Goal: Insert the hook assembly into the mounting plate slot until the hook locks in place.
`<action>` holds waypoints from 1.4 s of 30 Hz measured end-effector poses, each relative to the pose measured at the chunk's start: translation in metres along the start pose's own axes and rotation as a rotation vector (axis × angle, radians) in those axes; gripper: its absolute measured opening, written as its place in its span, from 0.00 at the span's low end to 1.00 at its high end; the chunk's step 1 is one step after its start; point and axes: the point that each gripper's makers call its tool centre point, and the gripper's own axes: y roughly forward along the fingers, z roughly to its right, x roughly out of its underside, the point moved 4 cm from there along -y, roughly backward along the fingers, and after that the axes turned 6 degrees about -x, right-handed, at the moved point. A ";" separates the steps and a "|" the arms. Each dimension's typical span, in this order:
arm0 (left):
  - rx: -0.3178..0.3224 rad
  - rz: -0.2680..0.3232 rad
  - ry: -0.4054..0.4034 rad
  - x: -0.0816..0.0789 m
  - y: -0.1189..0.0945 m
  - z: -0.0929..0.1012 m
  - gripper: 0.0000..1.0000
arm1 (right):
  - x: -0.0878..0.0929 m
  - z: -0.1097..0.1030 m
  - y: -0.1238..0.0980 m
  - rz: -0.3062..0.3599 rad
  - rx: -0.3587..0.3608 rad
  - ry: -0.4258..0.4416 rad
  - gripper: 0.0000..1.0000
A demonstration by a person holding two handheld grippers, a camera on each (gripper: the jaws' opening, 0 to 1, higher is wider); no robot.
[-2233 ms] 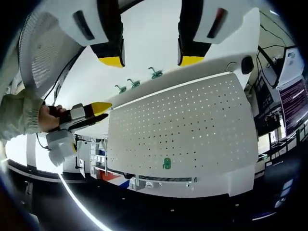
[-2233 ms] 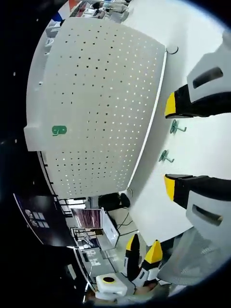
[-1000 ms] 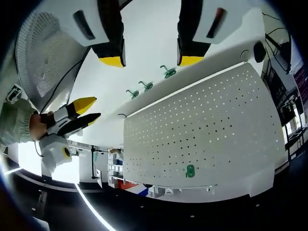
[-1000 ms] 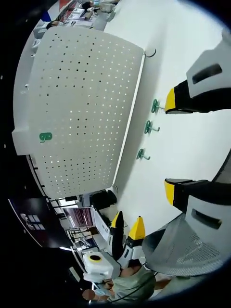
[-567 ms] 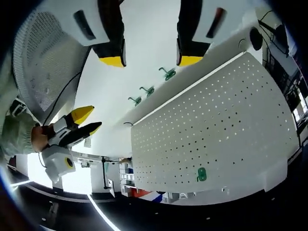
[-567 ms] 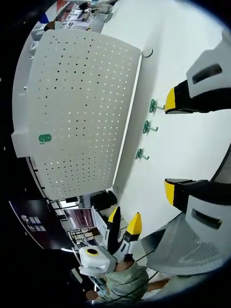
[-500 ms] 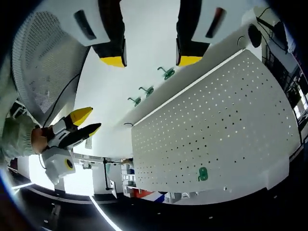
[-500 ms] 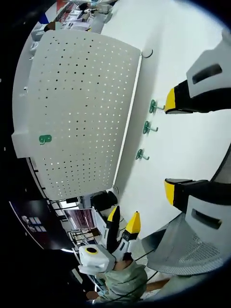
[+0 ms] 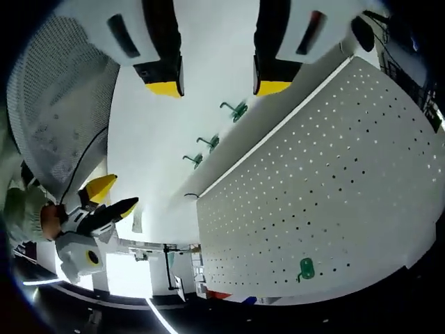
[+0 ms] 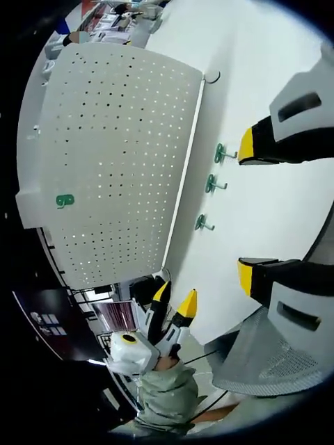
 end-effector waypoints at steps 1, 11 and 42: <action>0.006 -0.003 0.007 0.000 0.002 -0.002 0.42 | 0.000 0.000 0.000 0.000 -0.001 0.001 0.52; 0.054 -0.028 0.026 -0.003 0.022 -0.013 0.41 | 0.002 -0.001 0.000 -0.004 0.000 0.011 0.52; 0.113 -0.108 0.092 0.011 0.090 -0.038 0.43 | 0.012 -0.001 -0.006 -0.024 0.020 0.061 0.52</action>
